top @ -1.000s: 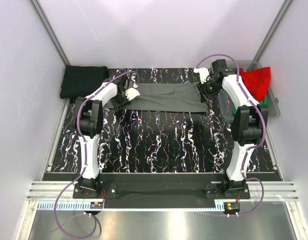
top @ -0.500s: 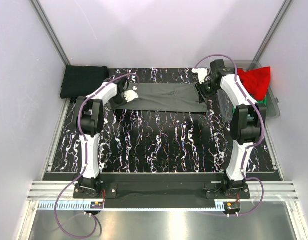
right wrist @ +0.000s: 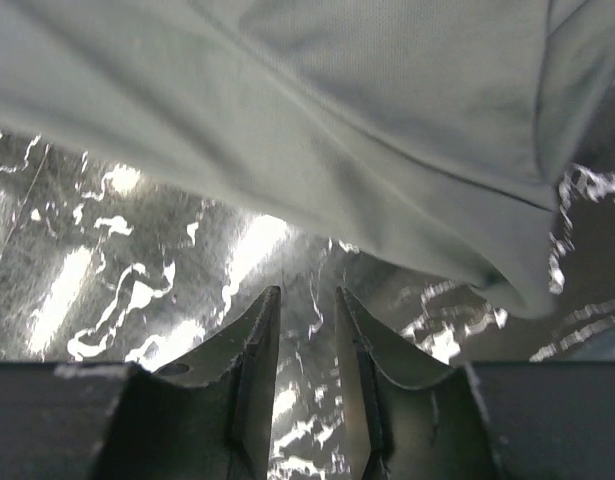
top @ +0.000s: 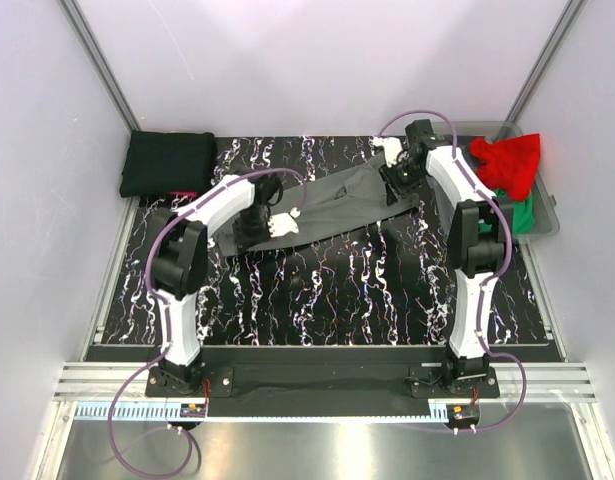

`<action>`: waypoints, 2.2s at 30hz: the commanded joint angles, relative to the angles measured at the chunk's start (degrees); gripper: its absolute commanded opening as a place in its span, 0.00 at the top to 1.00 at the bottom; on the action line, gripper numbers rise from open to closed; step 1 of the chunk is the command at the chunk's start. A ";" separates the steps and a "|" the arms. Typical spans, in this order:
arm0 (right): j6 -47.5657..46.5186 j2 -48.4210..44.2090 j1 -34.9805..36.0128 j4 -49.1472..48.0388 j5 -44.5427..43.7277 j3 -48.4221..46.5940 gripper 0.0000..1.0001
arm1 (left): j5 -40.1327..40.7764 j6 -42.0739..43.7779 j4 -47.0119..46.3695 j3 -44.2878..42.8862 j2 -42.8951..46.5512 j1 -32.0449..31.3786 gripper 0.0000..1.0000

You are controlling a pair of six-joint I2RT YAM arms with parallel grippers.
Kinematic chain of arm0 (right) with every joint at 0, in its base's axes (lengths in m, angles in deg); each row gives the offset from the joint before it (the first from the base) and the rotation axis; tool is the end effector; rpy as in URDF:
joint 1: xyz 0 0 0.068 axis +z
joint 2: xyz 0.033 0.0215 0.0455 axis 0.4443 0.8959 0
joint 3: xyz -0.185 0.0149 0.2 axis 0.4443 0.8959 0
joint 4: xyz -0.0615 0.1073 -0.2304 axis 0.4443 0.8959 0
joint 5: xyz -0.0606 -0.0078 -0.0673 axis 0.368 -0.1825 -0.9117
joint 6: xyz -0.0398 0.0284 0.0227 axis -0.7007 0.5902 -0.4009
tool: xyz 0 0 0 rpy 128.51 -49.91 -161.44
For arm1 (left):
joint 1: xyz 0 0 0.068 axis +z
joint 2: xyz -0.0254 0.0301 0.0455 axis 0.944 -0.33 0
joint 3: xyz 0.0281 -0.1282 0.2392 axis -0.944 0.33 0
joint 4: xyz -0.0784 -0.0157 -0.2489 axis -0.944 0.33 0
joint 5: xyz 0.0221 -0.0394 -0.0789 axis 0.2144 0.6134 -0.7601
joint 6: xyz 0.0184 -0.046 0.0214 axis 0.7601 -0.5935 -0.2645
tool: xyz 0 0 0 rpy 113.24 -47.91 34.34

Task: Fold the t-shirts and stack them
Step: Fold the tshirt

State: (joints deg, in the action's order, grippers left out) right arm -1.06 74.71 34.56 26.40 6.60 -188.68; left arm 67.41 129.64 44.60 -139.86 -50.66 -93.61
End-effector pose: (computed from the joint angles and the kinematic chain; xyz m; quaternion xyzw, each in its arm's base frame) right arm 0.4534 0.0770 0.2323 -0.3372 0.9081 0.1273 0.2129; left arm 0.3442 -0.1442 0.1982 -0.6075 -0.7931 -0.0014 0.0443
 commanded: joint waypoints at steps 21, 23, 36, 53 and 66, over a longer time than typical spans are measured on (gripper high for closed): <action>0.10 29.31 6.58 4.28 -7.11 -38.46 0.67 | -18.39 -8.11 13.52 2.47 3.29 -17.81 1.00; -1.03 32.74 6.93 4.01 -7.38 -41.99 0.67 | -18.66 -9.15 13.44 -0.07 1.36 -18.61 1.00; -4.12 31.36 8.51 -7.33 -10.11 -43.87 0.55 | -27.53 -16.98 11.32 -23.25 -5.50 -23.62 0.59; 5.81 16.93 7.99 -5.04 -8.88 -27.95 0.52 | -15.67 -13.38 0.44 -1.58 -2.95 -17.12 0.75; 10.12 25.88 6.84 -3.90 -5.36 -31.46 0.53 | -21.56 -14.61 -2.47 -0.42 -8.22 -18.78 0.75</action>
State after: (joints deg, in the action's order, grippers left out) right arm 7.35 98.23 41.95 21.86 -0.77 -216.99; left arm 49.44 115.00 43.55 -139.03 -58.09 -110.66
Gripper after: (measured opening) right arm 0.473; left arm 0.253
